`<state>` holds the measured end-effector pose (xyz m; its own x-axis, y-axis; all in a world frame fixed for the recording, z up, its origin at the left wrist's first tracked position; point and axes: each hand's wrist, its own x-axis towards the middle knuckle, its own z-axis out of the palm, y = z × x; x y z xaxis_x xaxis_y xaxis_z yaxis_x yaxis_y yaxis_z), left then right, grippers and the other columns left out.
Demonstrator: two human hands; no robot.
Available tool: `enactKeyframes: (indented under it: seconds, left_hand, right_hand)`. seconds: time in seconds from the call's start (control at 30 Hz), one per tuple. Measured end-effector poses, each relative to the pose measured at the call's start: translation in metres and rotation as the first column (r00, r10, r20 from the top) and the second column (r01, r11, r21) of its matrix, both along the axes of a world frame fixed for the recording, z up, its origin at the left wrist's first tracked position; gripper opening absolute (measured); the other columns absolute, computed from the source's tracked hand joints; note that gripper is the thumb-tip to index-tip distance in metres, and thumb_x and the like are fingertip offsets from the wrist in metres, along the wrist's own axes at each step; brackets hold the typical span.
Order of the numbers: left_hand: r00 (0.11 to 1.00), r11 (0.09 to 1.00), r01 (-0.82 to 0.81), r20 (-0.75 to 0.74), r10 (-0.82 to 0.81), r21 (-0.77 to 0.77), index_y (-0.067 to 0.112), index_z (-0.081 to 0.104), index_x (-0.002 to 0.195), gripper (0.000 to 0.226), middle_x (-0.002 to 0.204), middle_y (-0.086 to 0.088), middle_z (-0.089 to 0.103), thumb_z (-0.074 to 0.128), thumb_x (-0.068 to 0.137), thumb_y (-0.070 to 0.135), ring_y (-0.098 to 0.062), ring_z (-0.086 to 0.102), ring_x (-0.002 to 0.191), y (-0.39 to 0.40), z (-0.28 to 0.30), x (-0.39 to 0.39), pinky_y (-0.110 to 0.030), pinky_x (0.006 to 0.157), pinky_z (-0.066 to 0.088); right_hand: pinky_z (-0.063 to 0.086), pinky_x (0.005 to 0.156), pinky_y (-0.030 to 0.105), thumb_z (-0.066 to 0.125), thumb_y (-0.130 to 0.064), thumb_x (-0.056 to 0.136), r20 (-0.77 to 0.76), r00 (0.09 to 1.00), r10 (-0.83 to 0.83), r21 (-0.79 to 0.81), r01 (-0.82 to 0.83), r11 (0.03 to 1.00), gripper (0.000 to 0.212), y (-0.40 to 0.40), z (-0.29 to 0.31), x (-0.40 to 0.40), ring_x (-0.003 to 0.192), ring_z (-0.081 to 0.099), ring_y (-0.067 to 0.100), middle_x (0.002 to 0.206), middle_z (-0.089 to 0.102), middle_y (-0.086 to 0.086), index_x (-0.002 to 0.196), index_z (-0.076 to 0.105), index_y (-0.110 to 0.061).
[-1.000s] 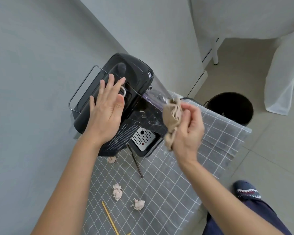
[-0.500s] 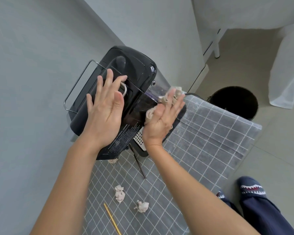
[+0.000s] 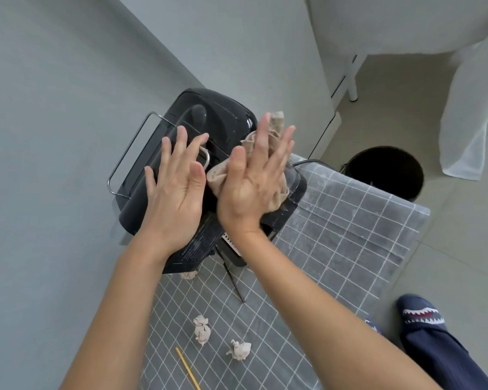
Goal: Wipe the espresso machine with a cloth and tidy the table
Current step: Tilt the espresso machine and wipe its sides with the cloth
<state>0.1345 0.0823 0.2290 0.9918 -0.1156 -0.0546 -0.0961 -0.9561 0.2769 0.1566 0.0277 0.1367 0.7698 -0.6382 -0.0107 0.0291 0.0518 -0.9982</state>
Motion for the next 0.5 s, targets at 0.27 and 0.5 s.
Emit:
enactKeyframes:
  seconds: [0.27, 0.5]
  left_hand:
    - [1.000, 1.000, -0.005, 0.000, 0.005, 0.011, 0.046, 0.020, 0.144, 0.057, 0.159, 0.019, -0.003, 0.003, 0.092, 0.058, -0.001, -0.015, 0.144, 0.000, 0.000, -0.002, -0.044, 0.114, -0.014]
    - [1.000, 1.000, 0.001, 0.003, -0.001, -0.004, 0.047, 0.020, 0.144, 0.059, 0.159, 0.020, -0.002, 0.002, 0.090, 0.062, 0.001, -0.014, 0.143, 0.002, -0.001, 0.000, -0.045, 0.113, -0.012]
  right_hand:
    - [0.005, 0.123, 0.048, 0.003, -0.062, 0.096, -0.229, 0.973, 0.025, 0.199, 0.021, 0.980, 0.072, 0.013, -0.063, -0.017, 0.153, -0.003, 0.021, 0.166, -0.001, 0.007, 0.157, 0.011, -0.024]
    - [0.012, 0.120, 0.043, 0.024, -0.052, 0.098, 0.009, 1.000, 0.006, -0.057, -0.005, 0.998, 0.061, -0.009, 0.001, 0.009, 0.152, 0.012, 0.028, 0.163, 0.016, 0.013, 0.152, 0.029, -0.023]
